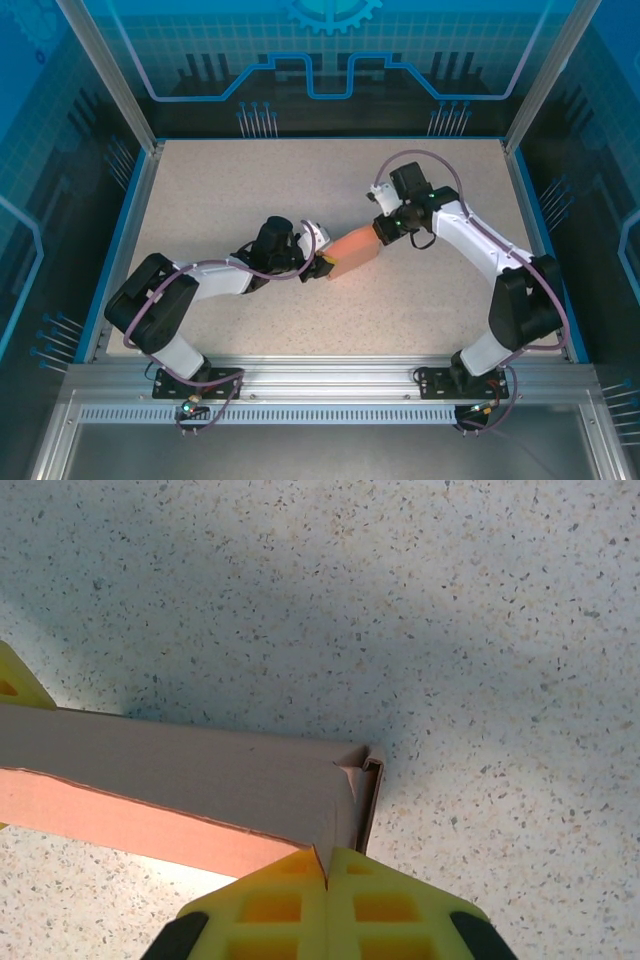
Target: Fold the paper box
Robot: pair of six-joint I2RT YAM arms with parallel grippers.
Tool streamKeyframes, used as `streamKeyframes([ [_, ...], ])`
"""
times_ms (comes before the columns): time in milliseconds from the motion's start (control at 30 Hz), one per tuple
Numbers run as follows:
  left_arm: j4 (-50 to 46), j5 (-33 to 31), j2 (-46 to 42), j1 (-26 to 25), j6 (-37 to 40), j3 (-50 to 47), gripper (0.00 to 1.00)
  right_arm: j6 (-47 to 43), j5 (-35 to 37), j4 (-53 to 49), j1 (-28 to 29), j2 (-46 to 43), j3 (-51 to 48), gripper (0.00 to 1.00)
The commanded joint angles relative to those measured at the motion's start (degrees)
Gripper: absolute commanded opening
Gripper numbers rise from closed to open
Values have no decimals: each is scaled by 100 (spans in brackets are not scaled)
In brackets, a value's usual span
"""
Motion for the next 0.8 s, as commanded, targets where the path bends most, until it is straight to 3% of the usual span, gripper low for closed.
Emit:
streamKeyframes([
  [0, -254, -497, 210, 99, -66, 186, 28, 270, -513, -303, 77, -359, -191, 5],
  [767, -277, -562, 270, 103, -49, 185, 28, 24, 369, 75, 78, -415, -767, 3],
])
